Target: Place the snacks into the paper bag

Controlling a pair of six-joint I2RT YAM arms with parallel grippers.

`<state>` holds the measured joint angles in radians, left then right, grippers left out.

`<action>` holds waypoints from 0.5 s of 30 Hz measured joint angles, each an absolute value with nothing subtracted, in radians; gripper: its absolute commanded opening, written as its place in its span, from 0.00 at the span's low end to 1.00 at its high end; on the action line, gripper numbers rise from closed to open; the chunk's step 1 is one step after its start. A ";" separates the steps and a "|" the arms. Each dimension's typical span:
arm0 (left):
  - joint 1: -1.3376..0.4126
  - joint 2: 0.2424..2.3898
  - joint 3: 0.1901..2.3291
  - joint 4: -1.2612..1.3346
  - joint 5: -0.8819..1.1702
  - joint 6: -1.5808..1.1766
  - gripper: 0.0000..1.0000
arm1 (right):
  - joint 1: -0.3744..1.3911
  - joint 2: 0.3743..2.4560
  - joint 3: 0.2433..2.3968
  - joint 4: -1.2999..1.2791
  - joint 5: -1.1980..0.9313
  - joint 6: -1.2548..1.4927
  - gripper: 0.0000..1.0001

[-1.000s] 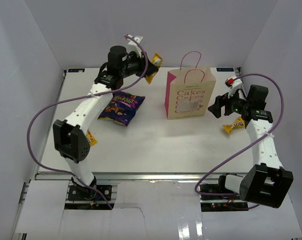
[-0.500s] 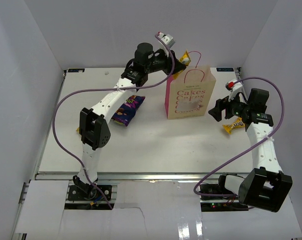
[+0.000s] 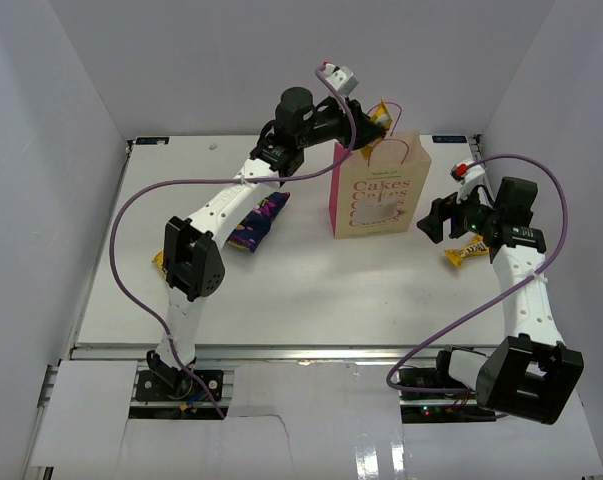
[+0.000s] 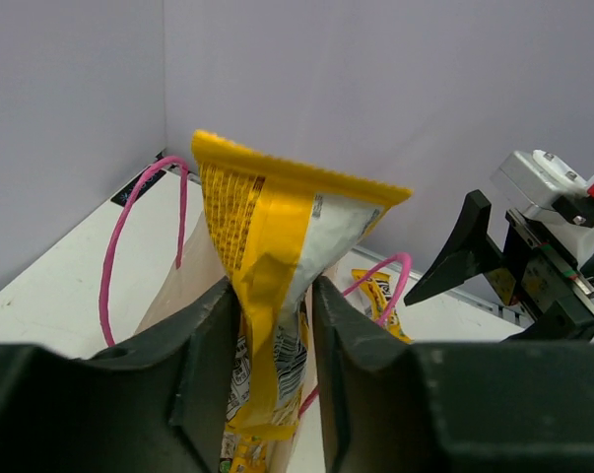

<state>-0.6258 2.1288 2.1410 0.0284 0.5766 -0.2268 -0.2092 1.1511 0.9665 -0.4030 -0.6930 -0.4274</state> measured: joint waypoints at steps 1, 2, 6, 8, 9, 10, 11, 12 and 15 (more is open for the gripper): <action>-0.626 2.134 2.144 0.034 0.573 -0.231 0.51 | -0.209 1.151 0.966 -0.403 -0.690 -0.427 0.84; -0.626 2.138 2.144 0.036 0.569 -0.234 0.56 | -0.209 1.151 0.966 -0.404 -0.688 -0.427 0.84; -0.625 2.162 2.144 0.038 0.555 -0.244 0.65 | -0.209 1.151 0.966 -0.410 -0.680 -0.427 0.84; -0.626 2.170 2.144 0.037 0.548 -0.245 0.67 | -0.209 1.152 0.966 -0.414 -0.676 -0.429 0.85; -0.626 2.172 2.144 0.030 0.542 -0.244 0.68 | -0.209 1.153 0.966 -0.417 -0.672 -0.431 0.85; -0.626 2.172 2.144 0.025 0.536 -0.243 0.69 | -0.209 1.154 0.966 -0.418 -0.667 -0.434 0.85; -0.626 2.172 2.148 0.021 0.530 -0.239 0.70 | -0.209 1.156 0.966 -0.421 -0.661 -0.440 0.85; -0.626 2.172 2.154 0.018 0.521 -0.233 0.72 | -0.209 1.159 0.967 -0.424 -0.653 -0.449 0.85; -0.625 2.159 2.157 -0.006 0.482 -0.210 0.75 | -0.209 1.182 0.979 -0.450 -0.616 -0.464 0.85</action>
<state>-0.6247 2.1593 2.1574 -0.0059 0.4824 -0.2096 -0.2092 1.1824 0.9787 -0.4500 -0.6163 -0.4641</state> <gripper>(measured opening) 0.735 0.852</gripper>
